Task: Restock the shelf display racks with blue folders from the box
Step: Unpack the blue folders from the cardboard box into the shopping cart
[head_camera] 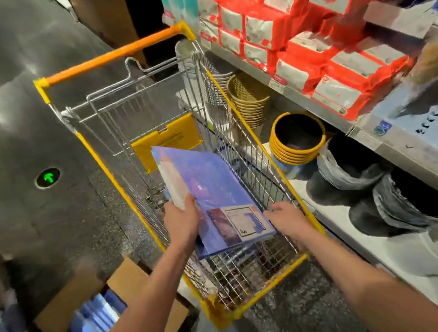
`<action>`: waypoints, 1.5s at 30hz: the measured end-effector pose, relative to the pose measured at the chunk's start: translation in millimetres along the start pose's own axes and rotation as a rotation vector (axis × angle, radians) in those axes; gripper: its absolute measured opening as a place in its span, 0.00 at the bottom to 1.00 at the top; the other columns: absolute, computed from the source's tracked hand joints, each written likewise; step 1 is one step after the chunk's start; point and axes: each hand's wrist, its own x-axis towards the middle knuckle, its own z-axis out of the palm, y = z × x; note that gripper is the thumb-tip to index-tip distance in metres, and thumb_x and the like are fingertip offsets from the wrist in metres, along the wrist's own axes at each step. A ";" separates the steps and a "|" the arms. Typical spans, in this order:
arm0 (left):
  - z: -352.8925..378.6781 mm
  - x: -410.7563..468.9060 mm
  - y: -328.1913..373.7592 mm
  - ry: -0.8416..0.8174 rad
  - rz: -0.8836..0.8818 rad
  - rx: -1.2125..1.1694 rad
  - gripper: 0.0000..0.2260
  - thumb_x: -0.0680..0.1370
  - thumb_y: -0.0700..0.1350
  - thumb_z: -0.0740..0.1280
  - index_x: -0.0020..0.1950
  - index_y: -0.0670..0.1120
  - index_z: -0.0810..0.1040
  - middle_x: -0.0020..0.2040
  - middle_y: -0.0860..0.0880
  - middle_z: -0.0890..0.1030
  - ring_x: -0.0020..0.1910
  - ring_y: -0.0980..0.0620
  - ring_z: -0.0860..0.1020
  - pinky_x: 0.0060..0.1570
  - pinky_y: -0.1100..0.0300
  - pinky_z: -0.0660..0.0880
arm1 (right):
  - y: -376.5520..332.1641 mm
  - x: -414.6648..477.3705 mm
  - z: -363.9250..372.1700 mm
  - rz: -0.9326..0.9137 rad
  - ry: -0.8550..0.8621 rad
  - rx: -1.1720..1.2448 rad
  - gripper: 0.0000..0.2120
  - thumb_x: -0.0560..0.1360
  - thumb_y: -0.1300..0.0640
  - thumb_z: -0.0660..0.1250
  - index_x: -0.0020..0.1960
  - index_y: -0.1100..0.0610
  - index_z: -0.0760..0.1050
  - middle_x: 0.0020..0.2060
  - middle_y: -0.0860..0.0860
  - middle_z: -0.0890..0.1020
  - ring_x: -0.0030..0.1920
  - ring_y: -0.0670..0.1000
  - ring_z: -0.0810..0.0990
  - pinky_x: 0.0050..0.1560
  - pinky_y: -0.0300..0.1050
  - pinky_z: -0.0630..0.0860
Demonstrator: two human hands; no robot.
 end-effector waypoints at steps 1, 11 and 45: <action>10.1 21.1 0.0 -0.002 -0.030 0.014 0.24 0.78 0.57 0.66 0.61 0.37 0.75 0.58 0.38 0.82 0.54 0.39 0.81 0.52 0.49 0.78 | -6.4 14.3 4.3 0.022 0.009 -0.030 0.18 0.79 0.50 0.67 0.61 0.62 0.78 0.60 0.57 0.81 0.61 0.57 0.78 0.59 0.47 0.72; 79.8 142.6 -12.2 -0.187 -0.137 0.225 0.21 0.83 0.56 0.60 0.60 0.38 0.66 0.41 0.46 0.78 0.45 0.39 0.80 0.45 0.47 0.78 | -59.7 93.8 53.2 0.153 -0.005 -0.093 0.05 0.79 0.57 0.67 0.52 0.58 0.79 0.48 0.56 0.84 0.44 0.53 0.80 0.46 0.48 0.77; 31.7 144.4 -11.9 -0.530 0.163 0.289 0.15 0.85 0.50 0.59 0.63 0.42 0.78 0.53 0.43 0.84 0.49 0.46 0.83 0.53 0.51 0.79 | -93.4 67.9 83.9 -0.003 -0.102 -0.243 0.10 0.82 0.54 0.60 0.60 0.52 0.76 0.44 0.51 0.81 0.41 0.48 0.78 0.41 0.40 0.70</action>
